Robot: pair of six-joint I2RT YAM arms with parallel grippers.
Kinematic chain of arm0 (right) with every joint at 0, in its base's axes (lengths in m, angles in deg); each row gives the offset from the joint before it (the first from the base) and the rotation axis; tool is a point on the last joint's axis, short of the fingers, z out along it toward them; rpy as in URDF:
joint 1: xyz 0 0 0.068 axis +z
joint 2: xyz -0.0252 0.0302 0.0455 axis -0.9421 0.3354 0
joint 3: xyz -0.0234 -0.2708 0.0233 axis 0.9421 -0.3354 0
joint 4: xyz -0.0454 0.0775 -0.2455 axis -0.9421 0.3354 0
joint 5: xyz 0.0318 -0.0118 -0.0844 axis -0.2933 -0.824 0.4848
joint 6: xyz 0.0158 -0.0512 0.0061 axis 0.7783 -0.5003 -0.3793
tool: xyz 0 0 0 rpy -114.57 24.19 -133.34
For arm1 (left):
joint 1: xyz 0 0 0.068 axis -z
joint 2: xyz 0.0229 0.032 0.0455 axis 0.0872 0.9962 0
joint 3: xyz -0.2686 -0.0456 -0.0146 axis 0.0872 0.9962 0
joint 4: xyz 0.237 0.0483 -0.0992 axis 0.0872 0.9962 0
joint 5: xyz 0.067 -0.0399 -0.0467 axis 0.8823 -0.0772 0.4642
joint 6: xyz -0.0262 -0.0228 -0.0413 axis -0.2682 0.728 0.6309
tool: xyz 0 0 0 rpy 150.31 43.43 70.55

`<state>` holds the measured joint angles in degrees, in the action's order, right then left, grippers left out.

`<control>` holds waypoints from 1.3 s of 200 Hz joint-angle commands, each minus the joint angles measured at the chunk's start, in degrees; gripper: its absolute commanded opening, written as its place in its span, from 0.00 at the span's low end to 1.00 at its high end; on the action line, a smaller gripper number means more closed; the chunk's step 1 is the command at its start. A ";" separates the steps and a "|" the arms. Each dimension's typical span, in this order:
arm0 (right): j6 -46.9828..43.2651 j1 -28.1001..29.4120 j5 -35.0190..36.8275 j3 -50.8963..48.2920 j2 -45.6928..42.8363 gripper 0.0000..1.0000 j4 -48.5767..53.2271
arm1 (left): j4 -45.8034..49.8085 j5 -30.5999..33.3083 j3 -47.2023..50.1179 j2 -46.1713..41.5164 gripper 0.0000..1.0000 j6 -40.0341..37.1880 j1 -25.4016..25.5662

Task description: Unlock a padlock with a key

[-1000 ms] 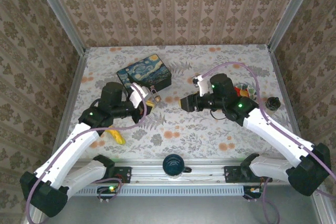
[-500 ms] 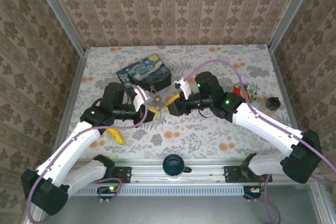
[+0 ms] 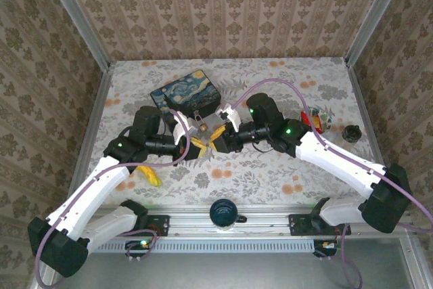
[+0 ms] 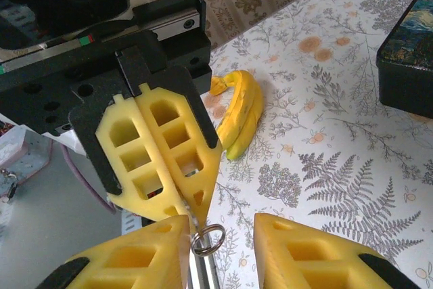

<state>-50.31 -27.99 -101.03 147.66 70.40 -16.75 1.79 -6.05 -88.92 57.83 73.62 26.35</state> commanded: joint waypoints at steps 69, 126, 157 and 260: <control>-0.06 0.22 -5.11 2.15 1.57 0.30 -2.61 | -1.45 -3.25 0.30 -0.50 0.00 -0.23 -0.33; 0.05 0.09 -3.27 1.35 0.73 0.00 -1.27 | -1.15 -2.72 0.48 -1.79 0.00 0.07 -0.50; 1.98 -0.71 -3.07 -0.68 -0.71 0.00 -3.48 | -1.69 -0.72 1.00 -4.22 0.47 2.30 -0.85; 10.57 -4.36 -1.50 -5.76 -4.23 0.00 -11.29 | -3.76 17.34 1.52 -12.83 1.00 15.95 -2.61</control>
<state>-42.62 -32.03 -103.72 142.23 67.25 -25.60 0.54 5.99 -87.74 45.05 85.51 24.14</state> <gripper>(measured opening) 0.062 0.999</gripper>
